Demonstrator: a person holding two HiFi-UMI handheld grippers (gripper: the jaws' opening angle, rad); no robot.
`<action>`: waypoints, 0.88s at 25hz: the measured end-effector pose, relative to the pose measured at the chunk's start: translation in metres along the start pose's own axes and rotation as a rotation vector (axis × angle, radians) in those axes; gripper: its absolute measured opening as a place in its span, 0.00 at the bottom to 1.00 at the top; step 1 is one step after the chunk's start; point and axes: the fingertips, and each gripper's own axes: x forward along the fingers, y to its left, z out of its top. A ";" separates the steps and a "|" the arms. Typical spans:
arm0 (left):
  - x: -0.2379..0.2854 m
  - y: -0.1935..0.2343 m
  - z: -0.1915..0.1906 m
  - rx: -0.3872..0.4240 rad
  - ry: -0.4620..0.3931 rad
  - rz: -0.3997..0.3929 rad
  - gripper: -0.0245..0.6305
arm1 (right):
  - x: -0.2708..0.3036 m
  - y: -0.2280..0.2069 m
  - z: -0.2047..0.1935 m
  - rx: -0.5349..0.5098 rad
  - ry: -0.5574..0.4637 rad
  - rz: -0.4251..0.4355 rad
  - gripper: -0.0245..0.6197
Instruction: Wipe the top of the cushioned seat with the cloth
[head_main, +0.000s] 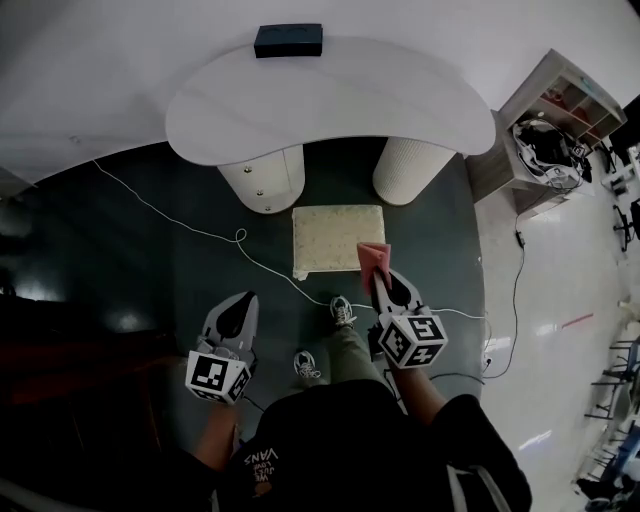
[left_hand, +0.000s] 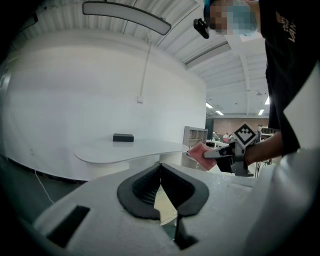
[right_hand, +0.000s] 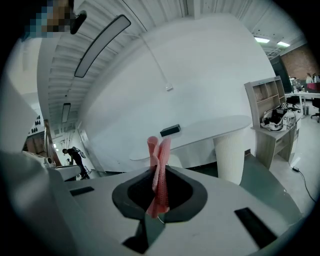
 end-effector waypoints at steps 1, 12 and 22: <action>0.008 0.004 -0.001 -0.004 0.004 0.007 0.06 | 0.014 -0.004 0.001 -0.006 0.010 0.004 0.08; 0.089 0.029 -0.036 -0.091 0.061 0.063 0.07 | 0.155 -0.063 -0.038 -0.048 0.144 -0.006 0.08; 0.130 0.055 -0.065 -0.114 0.080 0.169 0.06 | 0.267 -0.103 -0.139 -0.058 0.362 -0.019 0.08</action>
